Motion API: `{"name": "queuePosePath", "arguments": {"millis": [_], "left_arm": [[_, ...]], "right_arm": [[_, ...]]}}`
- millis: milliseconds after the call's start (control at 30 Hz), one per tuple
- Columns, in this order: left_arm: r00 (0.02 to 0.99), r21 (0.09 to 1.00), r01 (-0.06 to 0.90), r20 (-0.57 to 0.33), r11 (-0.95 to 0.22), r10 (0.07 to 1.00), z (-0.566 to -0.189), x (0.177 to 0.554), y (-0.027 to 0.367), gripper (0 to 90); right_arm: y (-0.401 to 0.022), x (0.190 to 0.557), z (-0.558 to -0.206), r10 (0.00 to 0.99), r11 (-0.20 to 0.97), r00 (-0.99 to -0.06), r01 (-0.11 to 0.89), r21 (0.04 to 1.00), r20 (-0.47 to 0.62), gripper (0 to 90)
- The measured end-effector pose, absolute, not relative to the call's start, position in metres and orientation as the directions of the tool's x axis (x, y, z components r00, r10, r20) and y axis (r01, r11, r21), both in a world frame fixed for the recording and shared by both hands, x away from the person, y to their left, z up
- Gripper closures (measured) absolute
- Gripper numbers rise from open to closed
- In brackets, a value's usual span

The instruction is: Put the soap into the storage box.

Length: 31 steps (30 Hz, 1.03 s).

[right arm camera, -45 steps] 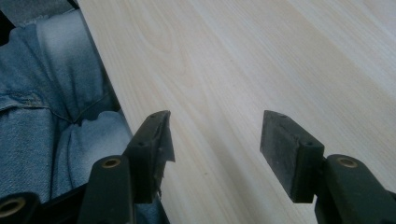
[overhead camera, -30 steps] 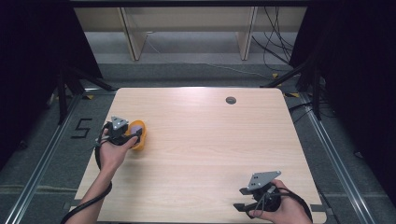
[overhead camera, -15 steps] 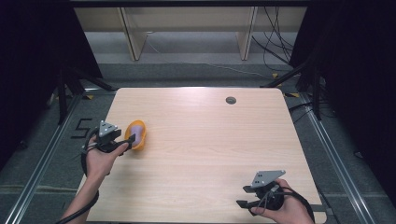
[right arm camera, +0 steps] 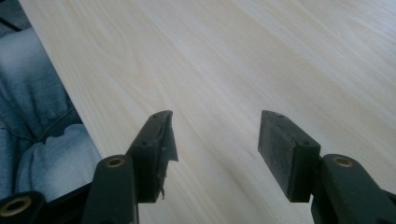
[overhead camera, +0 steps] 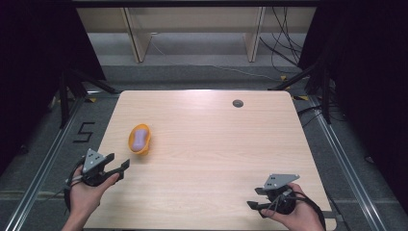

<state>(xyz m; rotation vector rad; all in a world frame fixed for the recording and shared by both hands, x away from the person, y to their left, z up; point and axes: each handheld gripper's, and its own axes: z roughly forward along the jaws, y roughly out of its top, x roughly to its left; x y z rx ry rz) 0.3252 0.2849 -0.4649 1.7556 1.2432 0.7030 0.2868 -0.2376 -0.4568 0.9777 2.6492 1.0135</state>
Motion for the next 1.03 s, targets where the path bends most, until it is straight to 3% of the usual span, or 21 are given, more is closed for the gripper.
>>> {"name": "queuePosePath", "arguments": {"millis": [367, 533, 800, 1033], "left_arm": [[0.36, 0.882, 0.443, -0.009, -0.162, 0.933, -0.488, 0.291, 0.298, 34.6], [0.34, 0.869, 0.478, -0.054, -0.124, 0.939, -0.501, 0.274, 0.3, 35.3], [0.344, 0.878, 0.469, -0.086, -0.092, 0.935, -0.499, 0.276, 0.3, 35.7], [0.342, 0.872, 0.482, -0.096, -0.087, 0.935, -0.5, 0.278, 0.303, 35.7]], "right_arm": [[-0.245, 0.29, -0.457, 0.692, 0.496, -0.717, 0.56, 0.664, 0.088, 45.4], [-0.25, 0.29, -0.457, 0.734, 0.47, -0.676, 0.579, 0.666, 0.07, 45.7], [-0.258, 0.292, -0.459, 0.783, 0.425, -0.621, 0.566, 0.707, 0.026, 47.5], [-0.264, 0.291, -0.459, 0.775, 0.446, -0.632, 0.553, 0.703, 0.006, 55.7]]}}
